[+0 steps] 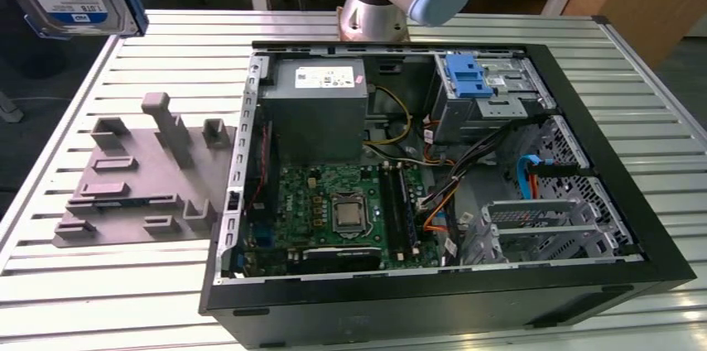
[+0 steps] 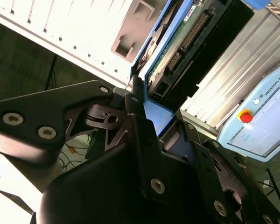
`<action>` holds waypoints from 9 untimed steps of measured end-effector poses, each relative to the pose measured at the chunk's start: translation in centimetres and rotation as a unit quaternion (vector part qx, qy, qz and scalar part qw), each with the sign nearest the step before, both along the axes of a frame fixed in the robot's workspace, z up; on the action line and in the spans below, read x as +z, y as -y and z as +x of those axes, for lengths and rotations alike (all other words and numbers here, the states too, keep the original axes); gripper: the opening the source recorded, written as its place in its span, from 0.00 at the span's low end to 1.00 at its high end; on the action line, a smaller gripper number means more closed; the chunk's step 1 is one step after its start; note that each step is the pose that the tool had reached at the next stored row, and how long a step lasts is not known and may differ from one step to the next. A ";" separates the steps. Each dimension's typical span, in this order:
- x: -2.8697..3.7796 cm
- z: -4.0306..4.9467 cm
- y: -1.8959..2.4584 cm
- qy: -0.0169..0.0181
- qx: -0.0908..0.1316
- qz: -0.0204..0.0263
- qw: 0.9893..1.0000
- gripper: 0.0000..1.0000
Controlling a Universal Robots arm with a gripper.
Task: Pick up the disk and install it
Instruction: 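Pick up the disk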
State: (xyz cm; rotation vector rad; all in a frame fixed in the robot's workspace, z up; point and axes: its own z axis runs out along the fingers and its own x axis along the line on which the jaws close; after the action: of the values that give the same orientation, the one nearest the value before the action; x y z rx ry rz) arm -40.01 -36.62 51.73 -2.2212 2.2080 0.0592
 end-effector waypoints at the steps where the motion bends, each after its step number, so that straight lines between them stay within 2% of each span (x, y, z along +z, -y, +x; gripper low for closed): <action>1: 0.00 0.02 0.01 0.000 0.000 0.000 1.000 0.36; 6: 0.00 0.04 0.02 0.000 0.000 0.000 1.000 0.36; 9: 0.00 0.48 0.04 0.000 0.000 0.001 1.000 0.36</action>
State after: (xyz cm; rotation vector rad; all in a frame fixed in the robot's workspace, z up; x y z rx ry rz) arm -39.53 -36.66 51.73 -2.2209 2.2078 0.0614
